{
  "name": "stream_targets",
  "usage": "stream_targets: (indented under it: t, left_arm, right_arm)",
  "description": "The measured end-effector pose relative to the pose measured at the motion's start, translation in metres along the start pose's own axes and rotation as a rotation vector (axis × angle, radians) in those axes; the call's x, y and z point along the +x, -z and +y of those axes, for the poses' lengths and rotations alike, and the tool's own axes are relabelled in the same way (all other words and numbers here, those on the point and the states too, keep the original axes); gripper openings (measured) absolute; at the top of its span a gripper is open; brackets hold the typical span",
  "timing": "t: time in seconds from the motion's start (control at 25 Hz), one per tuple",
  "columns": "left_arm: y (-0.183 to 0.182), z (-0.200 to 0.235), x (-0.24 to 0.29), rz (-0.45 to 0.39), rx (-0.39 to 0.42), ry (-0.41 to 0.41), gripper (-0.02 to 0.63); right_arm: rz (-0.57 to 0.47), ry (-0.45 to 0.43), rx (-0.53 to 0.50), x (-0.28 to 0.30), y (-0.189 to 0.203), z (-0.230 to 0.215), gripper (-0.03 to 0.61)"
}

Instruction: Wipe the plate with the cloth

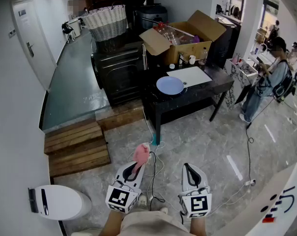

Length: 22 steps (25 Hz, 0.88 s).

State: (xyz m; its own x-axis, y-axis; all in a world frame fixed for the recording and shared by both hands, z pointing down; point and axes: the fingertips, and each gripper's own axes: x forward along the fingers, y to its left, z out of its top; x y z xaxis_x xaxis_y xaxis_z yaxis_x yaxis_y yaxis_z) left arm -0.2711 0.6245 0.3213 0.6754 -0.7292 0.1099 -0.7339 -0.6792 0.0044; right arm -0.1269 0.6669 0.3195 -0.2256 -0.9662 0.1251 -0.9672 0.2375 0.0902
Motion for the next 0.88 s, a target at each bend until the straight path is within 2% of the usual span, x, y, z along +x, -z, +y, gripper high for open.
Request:
stream_targets:
  t: [0.24,0.36,0.48,0.6,0.72,0.88]
  left_arm:
    - [0.001,0.033,0.004,-0.009,0.004,0.038,0.032]
    - [-0.001,0.049,0.01,-0.018,0.008,0.064,0.032]
    - [0.002,0.066,0.016,-0.027,0.001,0.087,0.032]
    - [0.003,0.081,0.023,-0.033,0.001,0.113,0.031]
    - [0.0,0.093,0.029,-0.038,-0.001,0.14,0.032]
    - [0.002,0.11,0.037,-0.041,-0.018,0.155,0.031]
  right_arm:
    - [-0.014,0.042,0.055,0.03,-0.004,0.017,0.002]
    - [0.007,0.055,0.04,0.046,-0.004,0.028,0.002]
    - [-0.021,0.071,0.04,0.065,-0.005,0.036,0.002]
    - [-0.044,0.126,0.045,0.078,-0.008,0.04,0.002]
    - [-0.02,0.169,0.037,0.089,-0.011,0.044,0.002]
    - [-0.031,0.174,0.008,0.098,-0.017,0.052,0.002]
